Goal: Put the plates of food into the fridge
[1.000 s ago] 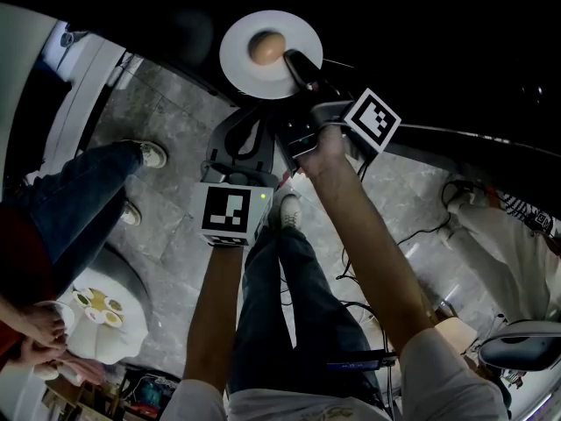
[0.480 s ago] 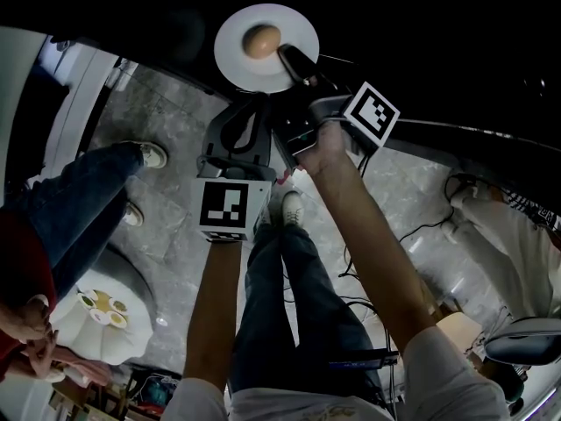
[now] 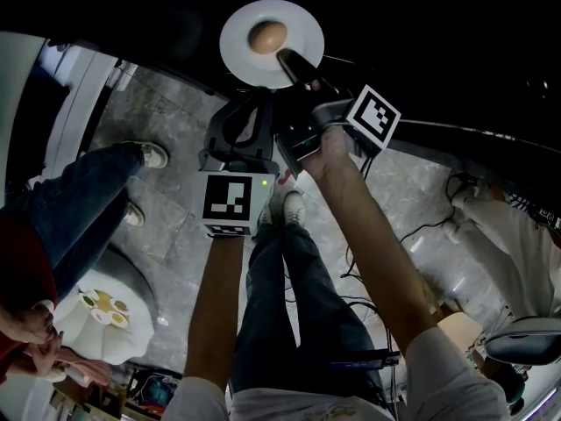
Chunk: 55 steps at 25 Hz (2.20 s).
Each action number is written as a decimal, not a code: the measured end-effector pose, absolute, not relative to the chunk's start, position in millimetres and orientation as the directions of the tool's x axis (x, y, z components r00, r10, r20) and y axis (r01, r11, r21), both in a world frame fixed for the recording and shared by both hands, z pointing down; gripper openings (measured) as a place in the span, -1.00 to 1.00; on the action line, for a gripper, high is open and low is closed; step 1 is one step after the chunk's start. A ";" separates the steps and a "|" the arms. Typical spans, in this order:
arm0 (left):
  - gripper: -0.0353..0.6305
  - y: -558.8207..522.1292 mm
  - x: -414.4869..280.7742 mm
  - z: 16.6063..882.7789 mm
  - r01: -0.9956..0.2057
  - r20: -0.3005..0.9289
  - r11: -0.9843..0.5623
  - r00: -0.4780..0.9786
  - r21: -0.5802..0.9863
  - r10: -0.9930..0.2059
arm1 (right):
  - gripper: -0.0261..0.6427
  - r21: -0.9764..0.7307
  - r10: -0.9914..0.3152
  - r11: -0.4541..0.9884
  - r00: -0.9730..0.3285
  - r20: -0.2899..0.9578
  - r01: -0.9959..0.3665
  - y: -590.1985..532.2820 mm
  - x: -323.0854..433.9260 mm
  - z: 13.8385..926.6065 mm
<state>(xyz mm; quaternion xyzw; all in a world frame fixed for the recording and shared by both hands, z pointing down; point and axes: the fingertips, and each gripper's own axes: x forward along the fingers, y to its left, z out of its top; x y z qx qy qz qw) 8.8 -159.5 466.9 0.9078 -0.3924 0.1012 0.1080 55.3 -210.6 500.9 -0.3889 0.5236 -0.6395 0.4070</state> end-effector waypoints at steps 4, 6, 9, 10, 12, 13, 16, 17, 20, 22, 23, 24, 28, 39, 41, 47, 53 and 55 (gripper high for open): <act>-0.88 -163.0 7.3 468.6 -0.737 0.273 -0.667 0.668 0.111 -0.692 | -0.86 -0.988 -0.923 -0.119 -0.379 0.071 0.104 -210.5 54.6 502.7; -0.87 -167.1 6.7 469.6 -0.742 0.275 -0.661 0.662 0.112 -0.697 | -0.86 -0.988 -0.918 -0.118 -0.391 0.070 0.102 -210.7 52.8 503.1; -0.87 -178.1 7.5 469.2 -0.756 0.275 -0.643 0.649 0.123 -0.710 | -0.86 -0.989 -0.913 -0.109 -0.404 0.058 0.103 -211.2 50.6 500.9; -0.87 -181.0 7.8 469.5 -0.759 0.276 -0.640 0.645 0.123 -0.712 | -0.85 -0.989 -0.914 -0.107 -0.403 0.056 0.105 -211.5 50.7 501.0; -0.87 -184.0 8.4 471.5 -0.759 0.279 -0.640 0.645 0.122 -0.711 | -0.85 -0.988 -0.915 -0.107 -0.400 0.056 0.107 -211.7 51.3 502.6; -0.87 -184.7 8.7 472.8 -0.757 0.281 -0.642 0.647 0.120 -0.709 | -0.85 -0.989 -0.914 -0.108 -0.401 0.057 0.105 -211.6 51.7 503.5; -0.87 -187.0 9.2 475.2 -0.754 0.281 -0.645 0.650 0.120 -0.706 | -0.85 -0.990 -0.912 -0.106 -0.406 0.058 0.096 -211.6 52.2 504.5; -0.87 -188.3 9.0 475.8 -0.755 0.281 -0.644 0.649 0.121 -0.707 | -0.85 -0.990 -0.911 -0.105 -0.408 0.060 0.090 -211.7 52.2 504.8; -0.87 -193.5 8.6 477.1 -0.758 0.280 -0.640 0.645 0.122 -0.711 | -0.84 -0.991 -0.909 -0.104 -0.413 0.061 0.083 -210.9 52.0 504.6; -0.87 -197.1 8.6 476.1 -0.760 0.280 -0.638 0.643 0.121 -0.713 | -0.83 -0.992 -0.909 -0.098 -0.413 0.058 0.078 -209.6 52.9 503.7; -0.87 -198.7 8.6 476.1 -0.761 0.281 -0.637 0.641 0.119 -0.714 | -0.83 -0.992 -0.909 -0.097 -0.412 0.058 0.075 -209.1 53.6 504.0; -0.87 -200.4 8.5 476.6 -0.762 0.282 -0.637 0.640 0.117 -0.715 | -0.83 -0.993 -0.910 -0.097 -0.411 0.060 0.071 -208.8 54.2 504.9; -0.87 -208.5 7.3 478.8 -0.765 0.280 -0.633 0.638 0.121 -0.717 | -0.83 -0.994 -0.907 -0.097 -0.416 0.065 0.056 -210.2 54.6 508.2; -0.87 -195.1 16.7 460.2 -0.722 0.268 -0.690 0.674 0.044 -0.688 | -0.83 -0.993 -0.909 -0.099 -0.413 0.066 0.059 -212.5 53.8 502.1; -0.87 -188.3 21.5 460.1 -0.699 0.276 -0.714 0.692 0.029 -0.667 | -0.83 -0.994 -0.908 -0.095 -0.415 0.067 0.049 -213.5 53.7 500.1; -0.87 -182.9 31.0 470.5 -0.652 0.288 -0.756 0.737 0.061 -0.612 | -0.63 -0.998 -0.902 -0.054 -0.430 0.033 0.038 -216.6 53.4 497.2; -0.87 -199.7 30.1 471.9 -0.651 0.305 -0.757 0.732 0.050 -0.609 | -0.60 -0.999 -0.898 -0.046 -0.439 0.031 0.025 -217.3 51.2 492.4; -0.87 -205.7 31.4 473.0 -0.647 0.314 -0.761 0.732 0.044 -0.605 | -0.60 -0.999 -0.900 -0.051 -0.435 0.039 0.018 -216.6 51.1 493.3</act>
